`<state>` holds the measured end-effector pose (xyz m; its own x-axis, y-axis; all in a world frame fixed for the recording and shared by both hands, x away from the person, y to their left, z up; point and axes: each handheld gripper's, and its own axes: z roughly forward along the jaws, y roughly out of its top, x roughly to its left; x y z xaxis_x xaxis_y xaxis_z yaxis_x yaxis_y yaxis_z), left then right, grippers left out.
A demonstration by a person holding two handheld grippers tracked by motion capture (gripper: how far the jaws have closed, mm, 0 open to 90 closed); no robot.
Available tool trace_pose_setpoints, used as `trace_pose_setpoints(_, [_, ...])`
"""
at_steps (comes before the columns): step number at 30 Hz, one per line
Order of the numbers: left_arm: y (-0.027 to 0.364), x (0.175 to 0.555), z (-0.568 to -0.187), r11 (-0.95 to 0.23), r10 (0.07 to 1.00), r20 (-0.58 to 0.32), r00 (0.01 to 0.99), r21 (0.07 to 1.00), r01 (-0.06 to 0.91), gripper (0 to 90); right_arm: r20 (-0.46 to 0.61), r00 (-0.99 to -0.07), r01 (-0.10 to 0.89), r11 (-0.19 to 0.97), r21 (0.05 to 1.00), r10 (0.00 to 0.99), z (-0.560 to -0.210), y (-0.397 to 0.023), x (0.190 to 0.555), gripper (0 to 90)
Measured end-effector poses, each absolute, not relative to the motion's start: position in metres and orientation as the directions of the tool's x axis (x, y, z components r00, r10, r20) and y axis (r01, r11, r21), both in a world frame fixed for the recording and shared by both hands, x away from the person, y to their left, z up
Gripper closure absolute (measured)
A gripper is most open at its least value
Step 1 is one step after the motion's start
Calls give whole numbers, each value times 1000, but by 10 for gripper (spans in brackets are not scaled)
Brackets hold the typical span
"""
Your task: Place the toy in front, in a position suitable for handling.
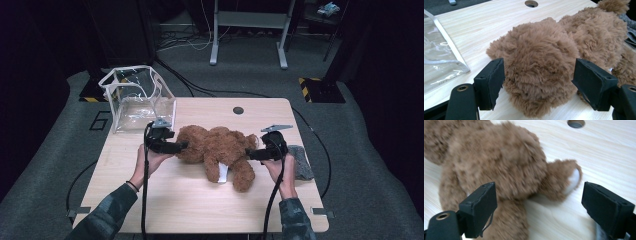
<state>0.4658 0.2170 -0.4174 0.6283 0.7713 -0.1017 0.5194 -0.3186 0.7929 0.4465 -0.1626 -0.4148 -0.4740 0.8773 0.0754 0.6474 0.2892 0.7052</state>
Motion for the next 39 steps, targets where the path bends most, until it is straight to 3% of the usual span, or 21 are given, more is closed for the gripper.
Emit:
trace_pose_setpoints(20, [226, 462, -445, -354, 769, -87, 633, 767, 536, 235, 69, -356, 704, 219, 675, 932, -444, -206, 431, 137])
trace_pose_setpoints(39, [221, 460, -457, -371, 765, -78, 639, 758, 537, 259, 81, -318, 730, 190, 657, 945, -461, -226, 426, 141])
